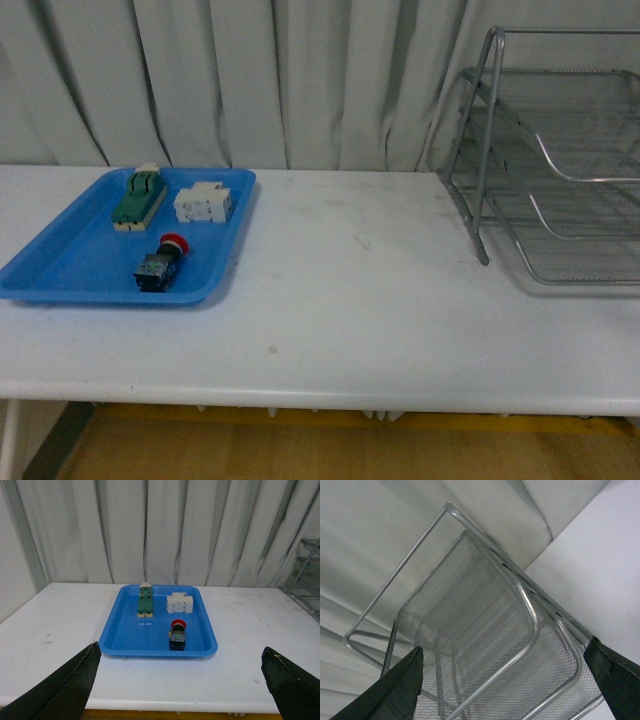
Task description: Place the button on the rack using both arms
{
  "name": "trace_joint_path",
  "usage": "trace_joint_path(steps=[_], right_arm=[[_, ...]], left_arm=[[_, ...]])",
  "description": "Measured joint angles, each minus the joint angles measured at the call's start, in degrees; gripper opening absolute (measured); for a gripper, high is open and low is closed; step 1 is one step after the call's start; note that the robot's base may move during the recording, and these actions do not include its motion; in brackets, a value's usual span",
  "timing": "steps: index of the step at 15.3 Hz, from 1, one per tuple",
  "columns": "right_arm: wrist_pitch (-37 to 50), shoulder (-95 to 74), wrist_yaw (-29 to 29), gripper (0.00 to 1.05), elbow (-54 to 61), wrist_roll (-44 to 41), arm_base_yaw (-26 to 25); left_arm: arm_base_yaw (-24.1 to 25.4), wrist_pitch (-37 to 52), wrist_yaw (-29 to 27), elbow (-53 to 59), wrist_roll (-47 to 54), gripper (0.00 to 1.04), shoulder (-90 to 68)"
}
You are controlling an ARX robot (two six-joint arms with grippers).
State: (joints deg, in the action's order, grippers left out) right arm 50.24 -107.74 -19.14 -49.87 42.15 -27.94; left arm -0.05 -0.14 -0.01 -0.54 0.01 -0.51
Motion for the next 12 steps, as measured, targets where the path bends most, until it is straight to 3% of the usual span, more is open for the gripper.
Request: trace_joint_path(steps=[2, 6, 12], right_arm=[[6.3, -4.1, -2.4, 0.98, 2.7, 9.2, 0.0], [14.3, -5.5, -5.4, 0.98, 6.2, 17.7, 2.7], [22.8, -15.0, -5.5, 0.98, 6.4, 32.9, 5.8]], left_arm=[[0.0, 0.0, 0.0, 0.0, 0.0, 0.98, 0.0], [0.0, 0.0, 0.0, 0.0, 0.0, 0.98, 0.0], [0.0, 0.0, 0.0, 0.0, 0.0, 0.98, 0.0]])
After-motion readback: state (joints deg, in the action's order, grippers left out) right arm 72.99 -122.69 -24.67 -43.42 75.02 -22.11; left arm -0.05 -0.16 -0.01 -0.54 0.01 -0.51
